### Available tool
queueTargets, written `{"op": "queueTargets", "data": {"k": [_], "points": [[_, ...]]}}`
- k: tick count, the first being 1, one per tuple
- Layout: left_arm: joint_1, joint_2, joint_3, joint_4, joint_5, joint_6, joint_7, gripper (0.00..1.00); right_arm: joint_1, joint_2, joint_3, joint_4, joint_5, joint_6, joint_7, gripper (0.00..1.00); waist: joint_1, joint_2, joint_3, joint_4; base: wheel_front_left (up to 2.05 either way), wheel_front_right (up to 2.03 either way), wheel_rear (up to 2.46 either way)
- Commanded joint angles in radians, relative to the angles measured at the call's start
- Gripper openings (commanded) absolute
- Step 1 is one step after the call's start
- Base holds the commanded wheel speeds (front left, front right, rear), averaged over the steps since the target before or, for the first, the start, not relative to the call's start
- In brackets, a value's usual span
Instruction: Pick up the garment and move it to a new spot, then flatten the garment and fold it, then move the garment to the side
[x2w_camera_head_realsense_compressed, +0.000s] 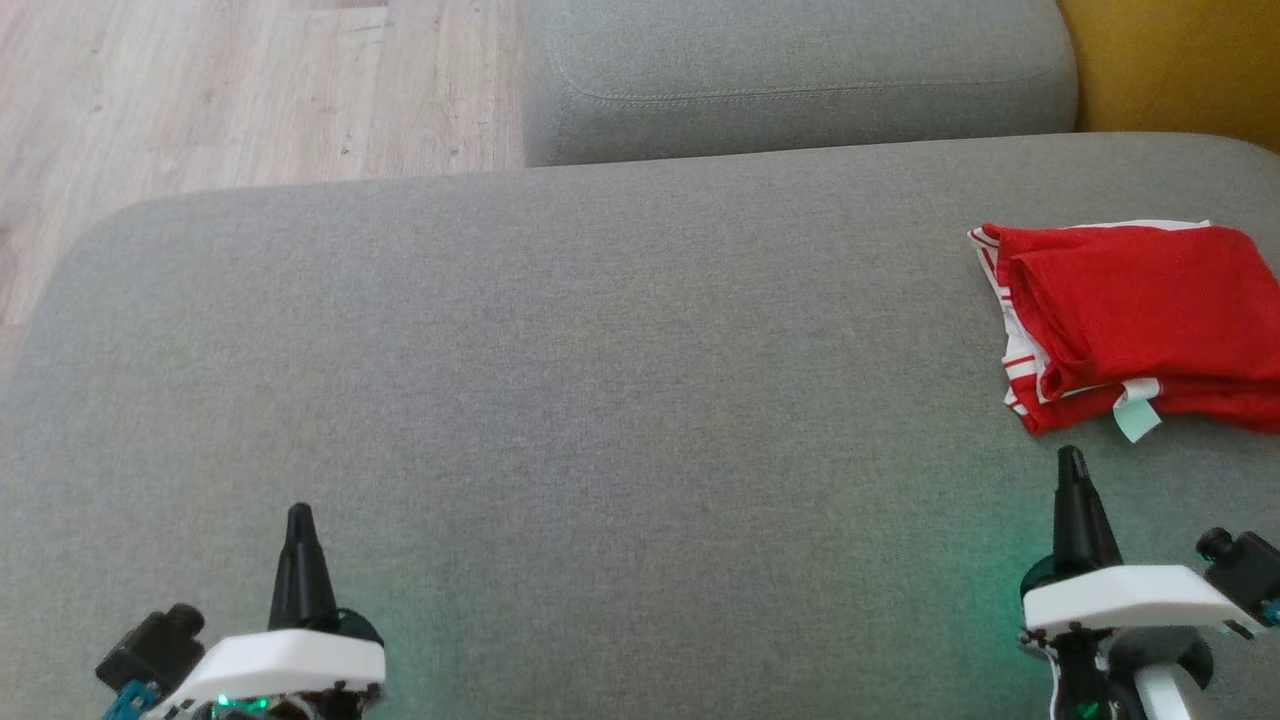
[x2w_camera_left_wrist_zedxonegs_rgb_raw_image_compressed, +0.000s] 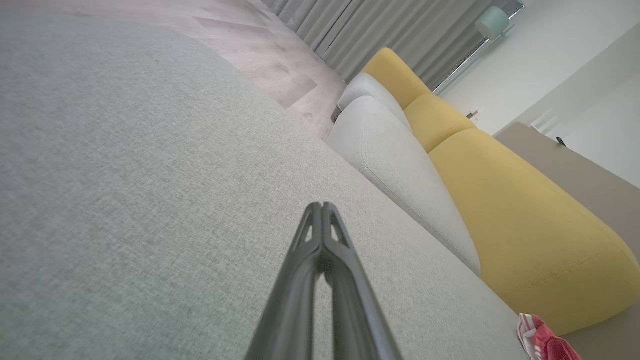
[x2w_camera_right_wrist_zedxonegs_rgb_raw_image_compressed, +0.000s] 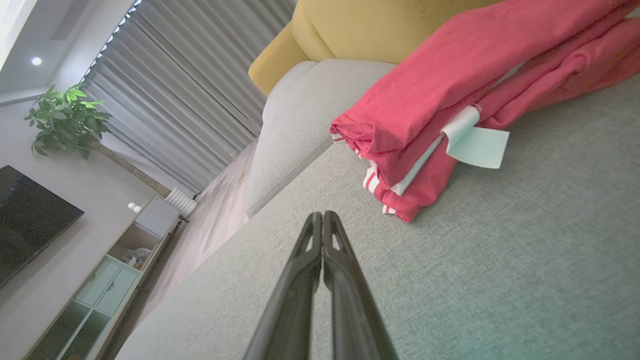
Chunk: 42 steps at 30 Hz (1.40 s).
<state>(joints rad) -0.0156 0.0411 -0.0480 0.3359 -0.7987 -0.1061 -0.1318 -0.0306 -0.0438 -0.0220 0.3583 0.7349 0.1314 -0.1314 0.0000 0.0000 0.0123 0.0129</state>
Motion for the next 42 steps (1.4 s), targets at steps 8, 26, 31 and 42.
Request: {"op": "queueTargets", "data": {"k": [8, 26, 31, 42], "points": [[-0.056, 0.004, 0.034, -0.041, -0.085, -0.01, 0.024, 0.0, -0.054, -0.005, -0.008, -0.044, 0.094, 0.0, 0.026, 0.0, 0.0, 0.0, -0.001, -0.001, 0.0, 0.0, 0.0], [-0.065, 0.005, 0.067, -0.053, -0.269, -0.013, 0.08, 0.0, -0.06, -0.006, -0.029, -0.062, 0.292, 0.0, 0.081, 0.0, 0.0, 0.0, -0.003, -0.004, 0.0, 0.0, 0.0], [-0.067, 0.005, 0.075, -0.057, -0.317, -0.014, 0.095, 0.0, -0.061, -0.006, -0.034, -0.066, 0.344, 0.0, 0.096, 0.0, 0.0, 0.0, -0.004, -0.005, 0.0, 0.0, 0.0], [-0.072, 0.006, 0.092, -0.063, -0.414, -0.016, 0.125, 0.0, -0.064, -0.007, -0.045, -0.076, 0.449, -0.001, 0.125, 0.0, 0.0, 0.0, -0.005, -0.006, 0.0, 0.0, 0.0]]}}
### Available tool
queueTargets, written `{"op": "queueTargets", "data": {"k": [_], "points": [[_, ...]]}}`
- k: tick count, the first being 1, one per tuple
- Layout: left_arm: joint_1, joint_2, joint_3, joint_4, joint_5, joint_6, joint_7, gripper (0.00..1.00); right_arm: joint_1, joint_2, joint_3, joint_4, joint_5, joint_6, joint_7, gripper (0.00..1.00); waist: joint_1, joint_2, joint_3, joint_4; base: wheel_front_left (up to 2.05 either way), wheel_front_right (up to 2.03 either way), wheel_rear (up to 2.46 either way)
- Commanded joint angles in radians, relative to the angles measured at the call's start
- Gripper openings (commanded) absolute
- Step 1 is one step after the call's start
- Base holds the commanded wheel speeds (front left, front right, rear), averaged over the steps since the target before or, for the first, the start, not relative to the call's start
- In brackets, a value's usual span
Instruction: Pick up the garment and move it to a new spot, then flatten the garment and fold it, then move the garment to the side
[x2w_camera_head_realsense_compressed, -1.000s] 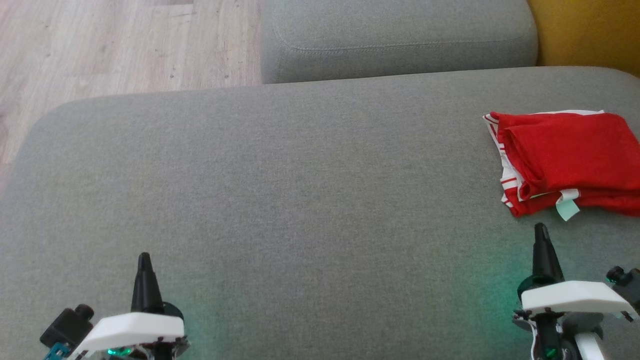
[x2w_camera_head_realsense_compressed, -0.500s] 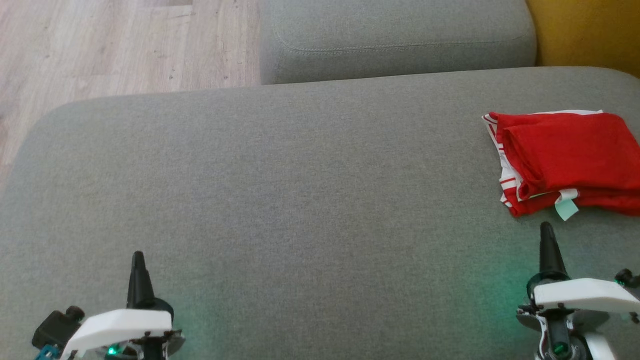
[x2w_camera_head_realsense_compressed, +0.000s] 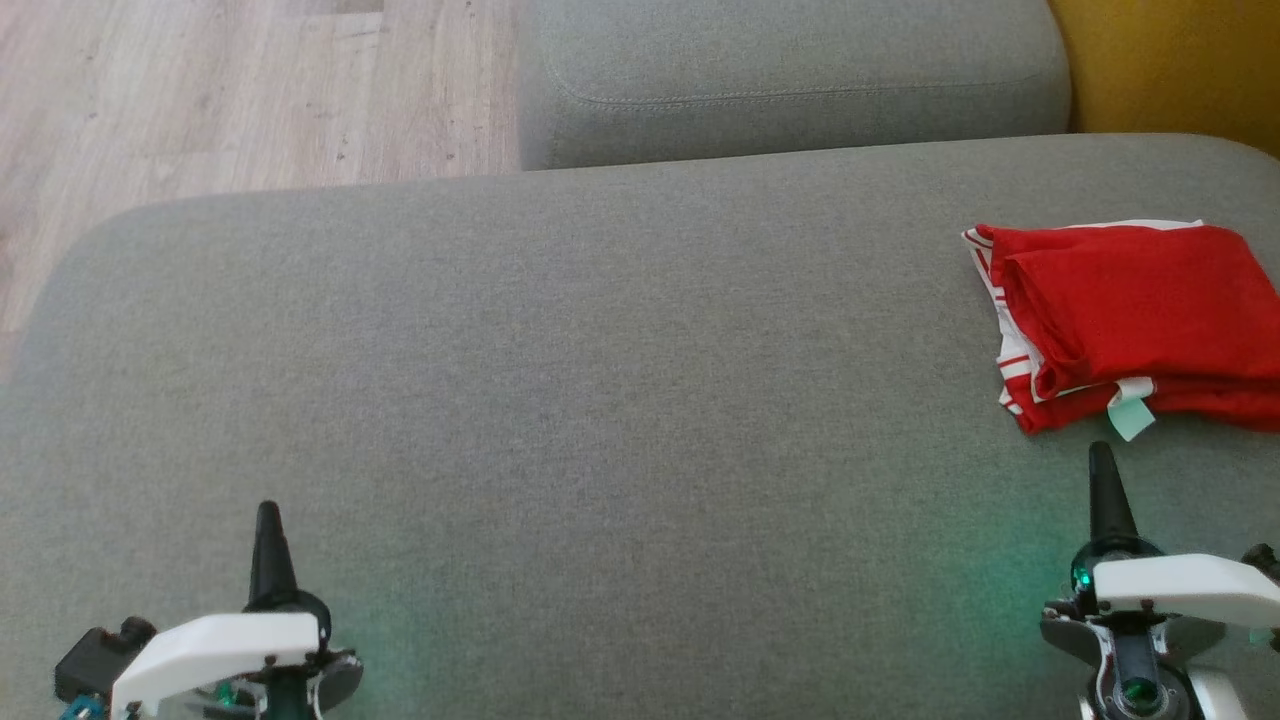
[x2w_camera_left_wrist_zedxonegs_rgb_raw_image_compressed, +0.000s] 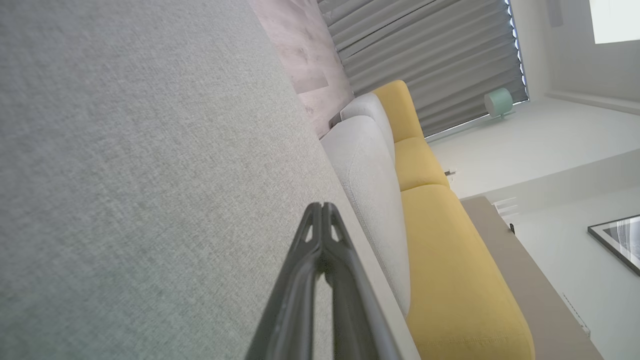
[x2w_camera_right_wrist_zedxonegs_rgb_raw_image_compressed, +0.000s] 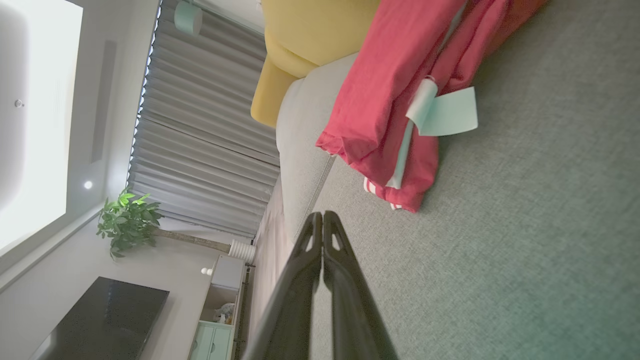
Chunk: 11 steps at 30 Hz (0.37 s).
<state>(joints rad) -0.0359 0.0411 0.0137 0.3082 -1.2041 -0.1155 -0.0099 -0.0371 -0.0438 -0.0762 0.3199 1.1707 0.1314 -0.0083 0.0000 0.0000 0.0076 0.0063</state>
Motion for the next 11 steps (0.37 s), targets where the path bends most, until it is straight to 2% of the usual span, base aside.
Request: {"op": "queueTargets", "data": {"k": [1, 11], "points": [[-0.053, 0.006, 0.032, -0.036, -0.019, -0.007, 0.006, 0.0, -0.058, -0.007, 0.008, -0.038, 0.023, -0.001, 0.005, 0.0, 0.0, 0.0, 0.0, 0.0, 0.0, 0.0, 0.0], [-0.058, 0.007, 0.049, -0.043, -0.116, -0.009, 0.035, 0.0, -0.061, -0.007, -0.003, -0.048, 0.128, -0.001, 0.034, 0.0, 0.0, 0.0, -0.001, -0.002, 0.0, 0.0, 0.0]]}}
